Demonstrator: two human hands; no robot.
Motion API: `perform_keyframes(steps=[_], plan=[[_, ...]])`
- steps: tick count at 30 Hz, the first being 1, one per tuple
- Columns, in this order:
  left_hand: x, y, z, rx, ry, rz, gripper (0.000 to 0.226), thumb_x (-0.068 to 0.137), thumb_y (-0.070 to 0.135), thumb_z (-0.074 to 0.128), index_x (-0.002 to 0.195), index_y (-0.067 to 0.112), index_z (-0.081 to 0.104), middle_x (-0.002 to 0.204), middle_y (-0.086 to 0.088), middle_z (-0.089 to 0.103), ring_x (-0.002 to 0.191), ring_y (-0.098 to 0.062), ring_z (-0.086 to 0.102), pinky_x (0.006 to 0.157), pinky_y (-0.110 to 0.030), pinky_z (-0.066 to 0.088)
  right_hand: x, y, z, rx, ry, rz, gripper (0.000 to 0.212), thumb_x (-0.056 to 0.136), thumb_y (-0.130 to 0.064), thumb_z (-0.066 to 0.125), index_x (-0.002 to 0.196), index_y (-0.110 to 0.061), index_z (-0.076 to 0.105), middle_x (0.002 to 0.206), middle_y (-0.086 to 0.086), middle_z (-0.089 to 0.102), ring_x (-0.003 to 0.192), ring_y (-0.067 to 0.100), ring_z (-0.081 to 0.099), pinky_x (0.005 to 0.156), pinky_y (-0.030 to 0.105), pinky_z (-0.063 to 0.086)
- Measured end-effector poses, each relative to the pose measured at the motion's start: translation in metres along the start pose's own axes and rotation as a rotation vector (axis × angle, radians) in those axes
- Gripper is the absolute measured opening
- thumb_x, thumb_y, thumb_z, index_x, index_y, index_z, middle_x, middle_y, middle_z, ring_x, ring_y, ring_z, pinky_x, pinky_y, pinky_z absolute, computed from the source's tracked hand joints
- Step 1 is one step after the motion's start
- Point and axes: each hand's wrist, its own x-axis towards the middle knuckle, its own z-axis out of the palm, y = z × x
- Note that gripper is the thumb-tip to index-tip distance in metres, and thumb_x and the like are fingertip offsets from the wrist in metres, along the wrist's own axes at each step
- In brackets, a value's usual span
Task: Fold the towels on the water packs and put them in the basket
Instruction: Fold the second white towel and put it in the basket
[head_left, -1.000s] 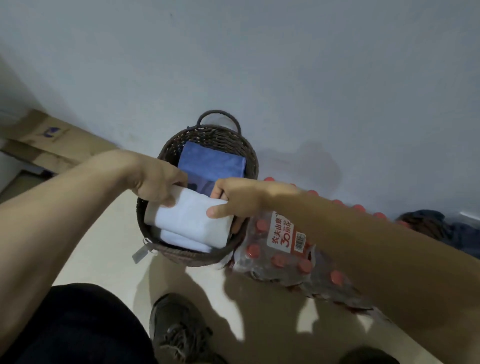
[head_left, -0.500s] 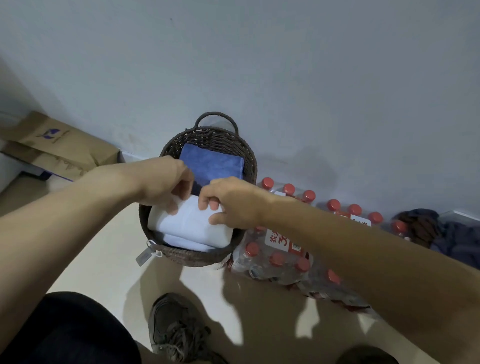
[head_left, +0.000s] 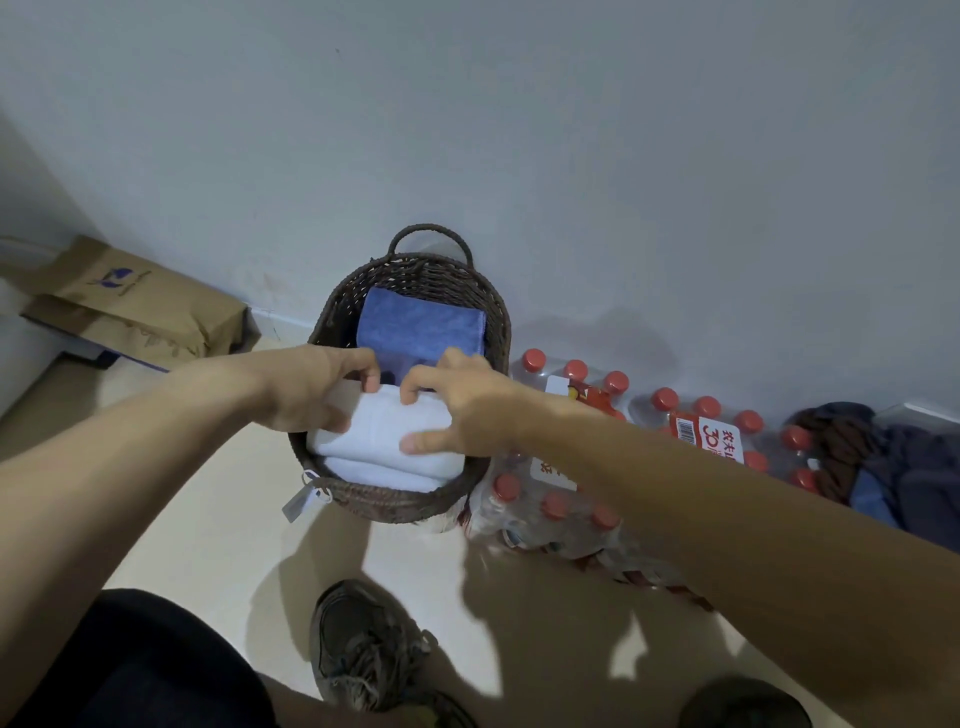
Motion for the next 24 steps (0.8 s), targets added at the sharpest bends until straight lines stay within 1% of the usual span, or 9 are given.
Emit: perform_keyframes(steps=[3,5,8,10,12,14,16,20,24], plan=[[-0.004,-0.002,-0.005,-0.041,-0.043,0.016,0.034,0.085,0.012,0.065,0.104,0.036,0.049,0.095,0.007,0.056,0.085,-0.016,0.054,0.07,-0.029,0.045,-0.002,0.003,-0.005,0.058,-0.06,-0.018,0.037,0.092,-0.042,0.063,0.124,-0.032,0.048,0.109,-0.004,0.044,0.097,0.018,0.049,0.081,0.03,0.039],[-0.008,-0.005,-0.01,-0.063,-0.057,0.046,0.034,0.085,0.01,0.065,0.102,0.037,0.052,0.095,0.008,0.059,0.084,-0.013,0.055,0.07,-0.026,0.044,-0.001,0.003,-0.009,0.09,-0.068,-0.047,0.036,0.089,-0.037,0.067,0.121,-0.033,0.05,0.11,-0.009,0.05,0.092,0.011,0.049,0.07,0.023,0.036],[-0.012,-0.008,-0.014,-0.1,-0.091,0.072,0.036,0.084,0.01,0.067,0.102,0.039,0.055,0.096,0.008,0.062,0.085,-0.012,0.057,0.072,-0.023,0.046,0.001,0.003,-0.011,0.103,-0.091,-0.056,0.04,0.085,-0.035,0.072,0.118,-0.035,0.051,0.109,-0.01,0.052,0.093,0.012,0.049,0.067,0.019,0.036],[-0.01,-0.007,-0.011,-0.065,-0.125,0.068,0.037,0.083,0.013,0.069,0.102,0.041,0.054,0.098,0.01,0.06,0.088,-0.012,0.057,0.075,-0.024,0.047,0.003,0.003,-0.006,0.073,-0.137,-0.061,0.044,0.083,-0.034,0.074,0.119,-0.033,0.048,0.106,-0.007,0.05,0.094,0.017,0.05,0.071,0.025,0.041],[-0.005,-0.004,-0.004,-0.006,-0.14,0.046,0.037,0.081,0.013,0.071,0.099,0.039,0.05,0.099,0.009,0.057,0.092,-0.016,0.056,0.078,-0.029,0.048,0.006,0.002,0.0,0.027,-0.176,-0.051,0.047,0.081,-0.034,0.076,0.117,-0.032,0.045,0.106,-0.001,0.05,0.098,0.023,0.051,0.082,0.037,0.046],[0.001,-0.001,0.004,0.035,-0.132,0.02,0.036,0.08,0.011,0.071,0.092,0.034,0.046,0.096,0.005,0.055,0.094,-0.022,0.055,0.08,-0.035,0.048,0.008,-0.001,0.003,-0.016,-0.184,-0.049,0.049,0.08,-0.034,0.077,0.117,-0.031,0.044,0.107,0.002,0.049,0.101,0.026,0.05,0.09,0.043,0.046],[0.005,0.0,0.007,0.063,-0.117,0.003,0.036,0.079,0.01,0.071,0.09,0.032,0.044,0.093,0.005,0.054,0.094,-0.025,0.055,0.08,-0.037,0.047,0.009,-0.002,0.002,-0.056,-0.169,-0.073,0.051,0.08,-0.035,0.077,0.118,-0.028,0.044,0.105,0.002,0.048,0.1,0.026,0.049,0.091,0.043,0.045],[0.004,0.002,0.0,0.07,-0.074,0.0,0.035,0.079,0.012,0.073,0.089,0.033,0.046,0.097,0.007,0.056,0.09,-0.019,0.055,0.071,-0.029,0.045,-0.001,0.003,-0.002,-0.02,-0.078,-0.106,0.052,0.08,-0.038,0.077,0.122,-0.028,0.049,0.107,-0.001,0.047,0.101,0.021,0.047,0.083,0.032,0.039],[-0.001,0.011,-0.016,0.133,0.055,0.033,0.034,0.074,0.025,0.081,0.098,0.037,0.059,0.105,0.01,0.053,0.095,-0.015,0.056,0.08,-0.028,0.046,-0.023,0.015,-0.007,-0.011,0.139,-0.126,0.055,0.077,-0.047,0.077,0.124,-0.029,0.054,0.118,-0.001,0.048,0.111,0.017,0.044,0.098,0.035,0.039]])
